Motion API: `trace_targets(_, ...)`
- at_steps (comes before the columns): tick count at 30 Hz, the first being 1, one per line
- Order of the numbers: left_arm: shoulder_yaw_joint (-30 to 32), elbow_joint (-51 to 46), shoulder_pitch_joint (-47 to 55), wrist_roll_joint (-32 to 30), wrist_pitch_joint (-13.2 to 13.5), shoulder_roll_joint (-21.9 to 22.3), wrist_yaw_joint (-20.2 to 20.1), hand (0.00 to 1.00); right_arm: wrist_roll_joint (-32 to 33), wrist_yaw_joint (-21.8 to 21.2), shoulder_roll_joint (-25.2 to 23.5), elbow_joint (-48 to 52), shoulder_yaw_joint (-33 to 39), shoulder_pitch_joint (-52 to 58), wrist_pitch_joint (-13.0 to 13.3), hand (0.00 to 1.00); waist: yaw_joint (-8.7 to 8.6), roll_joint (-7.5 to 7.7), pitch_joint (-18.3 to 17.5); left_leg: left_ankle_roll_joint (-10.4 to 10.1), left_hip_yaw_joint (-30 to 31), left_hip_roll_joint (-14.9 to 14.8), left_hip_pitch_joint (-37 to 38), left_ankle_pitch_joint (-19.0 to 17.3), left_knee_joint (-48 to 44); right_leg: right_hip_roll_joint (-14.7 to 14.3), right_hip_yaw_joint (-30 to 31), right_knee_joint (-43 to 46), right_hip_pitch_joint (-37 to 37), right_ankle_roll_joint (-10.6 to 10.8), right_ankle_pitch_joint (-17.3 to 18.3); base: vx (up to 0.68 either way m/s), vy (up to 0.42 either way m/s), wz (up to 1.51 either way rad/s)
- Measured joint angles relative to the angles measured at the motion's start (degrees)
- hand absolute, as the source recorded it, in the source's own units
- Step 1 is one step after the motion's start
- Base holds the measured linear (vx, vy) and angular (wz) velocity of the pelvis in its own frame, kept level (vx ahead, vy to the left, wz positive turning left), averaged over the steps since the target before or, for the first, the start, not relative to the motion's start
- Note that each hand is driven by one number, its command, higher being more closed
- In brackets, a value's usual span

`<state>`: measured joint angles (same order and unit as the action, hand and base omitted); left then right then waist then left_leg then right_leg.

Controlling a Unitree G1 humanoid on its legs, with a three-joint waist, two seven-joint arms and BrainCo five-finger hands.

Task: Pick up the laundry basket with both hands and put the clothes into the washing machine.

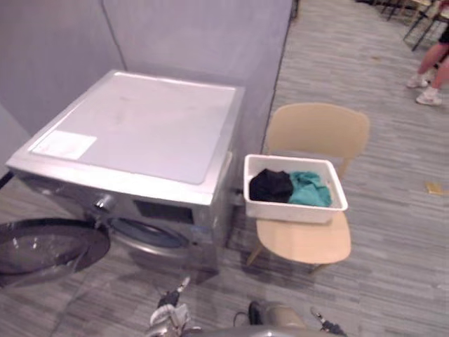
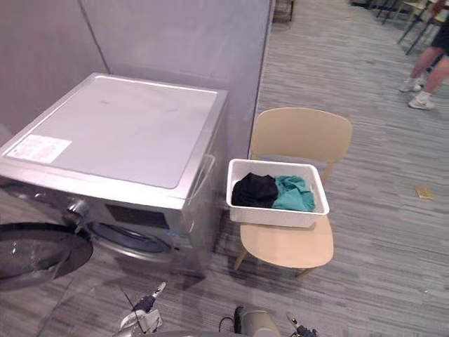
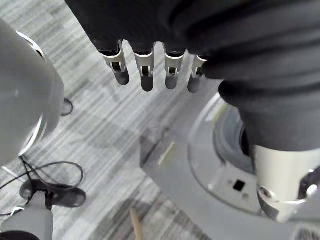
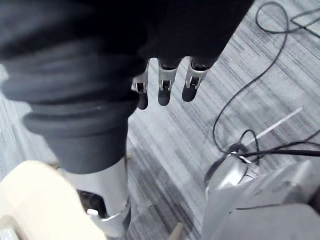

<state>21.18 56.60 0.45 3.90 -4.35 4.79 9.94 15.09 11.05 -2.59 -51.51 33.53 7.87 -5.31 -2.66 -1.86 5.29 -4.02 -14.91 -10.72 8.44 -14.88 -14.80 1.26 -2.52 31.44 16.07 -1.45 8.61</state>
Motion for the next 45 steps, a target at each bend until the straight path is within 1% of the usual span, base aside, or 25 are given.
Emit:
trace_targets(1, -1.4, 0.2, 0.3, -0.2, 0.0, -0.5, 0.0, 0.0, -0.2, 0.0, 0.2, -1.0, 0.1, 0.4, -0.3, 0.0, 0.3, 0.67, -0.2, -0.5, -0.7, 1.1, 1.3, -0.2, 1.9, 5.2, -1.5, -0.4, 0.0, 2.0, 0.2, 0.09, -0.137, -0.19)
trace_targets(2, -1.1, 0.4, 0.8, -0.6, -0.1, -1.3, 0.0, 0.0, -0.8, 0.0, 0.2, -2.6, 0.1, 0.1, -0.5, 0.0, 0.67, 1.73, -0.9, -1.4, -0.9, 1.5, 1.4, -0.5, 1.9, 5.3, -0.4, -3.2, -0.3, 5.1, 0.7, 0.08, -0.198, -0.38)
trace_targets(3, -0.5, 0.8, 0.7, -0.7, -0.1, -1.6, 0.0, 0.0, -1.3, -0.1, 0.5, -3.3, 0.1, -0.9, -0.7, 0.0, 0.77, 1.68, -1.2, -1.5, -1.0, 0.7, 1.3, -0.4, 2.0, 4.4, -0.3, -5.1, -1.2, 5.1, 0.9, 0.06, -0.242, -0.61)
trace_targets(4, -0.3, 2.7, 0.5, -1.3, -0.2, -1.9, 0.1, 0.0, -1.8, -0.1, 1.1, -4.0, 0.2, -2.5, -0.8, 0.0, 0.82, 0.08, -0.8, -2.3, -1.0, -0.9, 0.8, 1.0, 2.0, 2.2, 0.0, -8.7, -2.1, 4.3, -1.2, 0.02, -0.239, -0.63)
trace_targets(5, -0.2, 3.8, 0.8, -1.4, -0.2, -1.6, 0.1, 0.0, -1.9, -0.1, 1.6, -4.6, 0.3, -3.3, -0.8, 0.0, 0.72, -0.42, -0.8, -2.4, -1.1, -1.3, 0.4, 3.0, 2.0, 1.0, 1.1, -11.0, -2.7, 3.8, -2.6, 0.0, -0.215, -0.53)
trace_targets(7, -0.2, 4.8, 0.8, -2.0, -0.2, -1.9, 0.0, 0.0, -2.2, -0.2, 2.5, -6.8, 1.3, -4.0, -0.9, 0.0, 0.62, -0.11, -0.9, -2.8, -0.4, -1.4, 0.5, 6.1, 2.5, 0.1, 1.5, -14.5, -4.5, 3.3, -4.1, 0.01, -0.189, -0.25)
trace_targets(8, -0.2, 5.1, 0.8, -2.4, -0.4, -2.0, 0.0, 0.0, -2.2, -0.2, 3.2, -7.9, 2.1, -4.2, -0.9, 0.0, 0.51, -0.71, -1.3, -4.0, 0.4, -1.6, 0.9, 8.0, 3.0, -0.5, 1.3, -16.8, -5.9, 3.0, -4.9, 0.03, -0.196, -0.06)
trace_targets(11, -0.3, 6.5, 1.0, -2.4, -1.0, -2.8, 0.1, 0.0, -2.2, -0.1, 4.6, -9.1, 2.5, -4.0, -0.8, 0.0, 0.2, -1.18, -1.6, -5.7, 3.6, -3.4, 1.4, 9.2, 3.9, -2.4, 0.3, -20.7, -8.5, 1.8, -6.1, 0.02, -0.097, 0.11)
trace_targets(14, -0.5, 6.5, 1.0, -2.4, -1.3, -3.8, 0.1, 0.0, -2.1, 0.0, 5.1, -10.4, 2.5, -3.6, -0.1, 0.0, 0.13, -1.25, -1.7, -6.2, 5.7, -5.3, 1.2, 9.5, 3.9, -3.6, -1.2, -22.9, -10.1, 0.8, -7.0, 0.0, -0.109, 0.24)
trace_targets(16, -1.2, 6.5, 1.3, -2.3, -1.4, -4.8, 0.2, 0.0, -2.1, 0.0, 4.8, -10.4, 2.3, -3.6, 0.3, 0.0, 0.2, -0.17, -1.6, -6.5, 7.1, -6.6, -0.5, 9.5, 0.7, -4.5, -2.2, -23.8, -11.1, 0.3, -7.2, -0.02, -0.104, 0.19)
trace_targets(17, -2.0, 6.5, 1.3, -2.3, -1.4, -5.5, 0.2, 0.0, -2.2, 0.0, 4.7, -10.0, 2.0, -3.7, 0.4, 0.0, 0.32, 0.68, -1.1, -6.5, 7.1, -7.3, -2.7, 9.5, -4.4, -4.6, -2.3, -24.0, -11.9, 0.0, -7.3, -0.03, -0.071, 0.09)
trace_targets(19, -3.7, 5.9, 1.4, -2.2, -1.3, -5.9, 0.3, 0.0, -2.2, 0.1, 4.9, -7.9, 1.5, -3.5, 0.7, 0.0, 0.45, 0.71, -0.6, -5.7, 6.7, -8.2, -5.3, 9.0, -11.8, -4.6, -2.4, -24.1, -13.4, -0.5, -7.3, -0.04, -0.049, 0.01)
trace_targets(20, -5.0, 5.8, 1.8, -2.3, -1.3, -5.5, 0.2, 0.0, -2.2, 0.3, 5.2, -5.3, 0.8, -3.4, 1.0, 0.0, 0.35, 0.56, -0.2, -3.2, 6.7, -7.8, -5.9, 6.8, -13.8, -4.4, -2.2, -24.1, -14.1, -0.6, -7.2, -0.08, 0.042, -0.18)
trace_targets(21, -6.0, 5.5, 1.9, -2.4, -1.2, -5.1, 0.2, 0.0, -2.2, 0.7, 5.2, -0.8, -0.9, -3.2, 1.4, 0.0, 0.35, -0.15, -0.1, -3.1, 7.7, -4.2, -6.3, 3.3, -12.7, -3.7, -0.9, -23.7, -13.9, -0.4, -6.8, -0.09, 0.078, -0.22)
trace_targets(23, -6.0, 4.6, 2.4, -2.4, -1.2, -4.9, 0.2, 0.0, -2.1, 1.3, 5.3, 3.0, -2.0, -3.2, 1.6, 0.0, 0.34, -0.32, 0.0, -3.2, 10.6, 0.3, -6.8, 1.6, -9.4, -2.8, -0.1, -23.5, -13.5, 0.1, -6.4, -0.11, 0.137, -0.23)
trace_targets(24, -6.0, 3.7, 3.4, -2.4, -1.1, -4.8, 0.2, 0.0, -2.1, 1.5, 4.9, 7.3, -3.1, -2.9, 1.7, 0.0, 0.56, -0.45, -0.1, -1.6, 13.0, 3.4, -6.7, 0.7, -4.8, -2.4, 1.0, -23.0, -12.7, 0.8, -6.5, -0.12, 0.178, -0.27)
trace_targets(25, -5.9, 3.5, 4.0, -2.5, -1.1, -4.8, 0.3, 0.0, -2.1, 1.5, 4.7, 10.5, -4.0, -2.8, 1.8, 0.0, 0.53, -1.13, -0.4, 0.5, 14.0, 3.8, -6.6, -0.3, -2.3, -2.8, 1.4, -22.2, -11.4, 1.4, -6.4, -0.12, 0.229, -0.4)
trace_targets(26, -5.0, 3.0, 4.1, -2.4, -1.1, -4.2, 0.3, 0.0, -2.2, 1.8, 4.1, 15.6, -5.4, -3.0, 2.1, 0.0, 0.71, -1.99, -0.4, 0.2, 12.9, 3.8, -6.6, -2.5, -0.7, -3.0, 2.4, -19.8, -9.2, 2.1, -6.3, -0.05, 0.145, -0.35)
trace_targets(29, -4.7, 0.6, 4.8, -4.7, -1.1, -4.4, 0.3, 0.0, -3.3, 3.5, 3.0, 29.8, -9.5, -2.9, 2.8, 0.0, 1.86, -1.32, 0.3, 0.8, 9.1, 5.4, -6.3, -1.9, 0.1, -1.6, 5.5, -17.4, -6.8, 3.1, -6.3, -0.04, 0.156, -0.46)
trace_targets(33, -5.5, 0.0, 5.1, -7.3, -0.7, -5.0, 0.1, 0.0, -7.1, 3.7, 4.3, 37.8, -13.0, -4.5, 4.5, 0.0, 1.86, -1.37, 0.0, 1.4, 8.4, 6.2, -5.9, -0.9, 3.1, -1.0, 6.0, -17.8, -5.6, 3.8, -6.2, 0.07, 0.077, -0.12)
trace_targets(36, -7.5, 0.2, 5.1, -7.4, -0.7, -5.6, 0.1, 0.0, -11.8, 3.1, 10.5, 37.4, -16.1, -9.7, 4.5, 0.0, 1.88, -1.97, -0.7, 1.3, 8.7, 6.7, -7.0, 0.3, 4.8, -1.3, 6.6, -20.2, -3.9, 4.0, -7.2, 0.15, 0.032, -0.13)
trace_targets(39, -8.6, 0.1, 4.7, -7.3, -0.2, -5.7, 0.2, 0.0, -15.7, 1.8, 20.2, 31.8, -20.7, -18.9, 4.4, 0.0, 2.03, -2.19, -0.7, 0.4, 9.2, 8.1, -11.7, 1.6, 0.3, 0.1, 7.5, -24.0, -2.9, 4.1, -9.7, 0.14, 0.062, -0.15)
trace_targets(40, -9.9, 0.1, 4.4, -7.1, 0.1, -5.9, 0.1, 0.0, -15.9, 1.5, 22.7, 29.2, -22.2, -22.2, 4.4, 0.0, 1.92, -1.46, 0.2, 0.6, 10.7, 8.7, -14.8, 1.2, -3.2, 1.6, 7.4, -24.6, -3.0, 4.1, -10.1, 0.08, 0.084, 0.14)
trace_targets(42, -13.1, -0.4, 2.9, -6.0, 1.3, -6.0, 0.3, 0.0, -17.1, 0.8, 31.1, 20.5, -28.4, -32.8, 4.3, 0.0, 2.29, -3.53, 2.7, 2.1, 12.2, 8.2, -16.8, 2.7, 1.9, 1.6, 6.6, -25.4, -2.4, 4.4, -11.4, 0.0, 0.131, 0.01)
trace_targets(45, -15.0, -1.1, 0.8, -3.7, 2.5, -6.8, 1.0, 0.0, -18.1, -1.0, 37.2, 13.4, -35.9, -44.4, 4.2, 0.0, 3.52, -3.47, 6.2, 3.7, 12.5, 10.1, -19.8, 4.0, 1.6, 3.2, 6.2, -25.7, 0.6, 6.1, -12.7, -0.06, 0.096, 0.12)
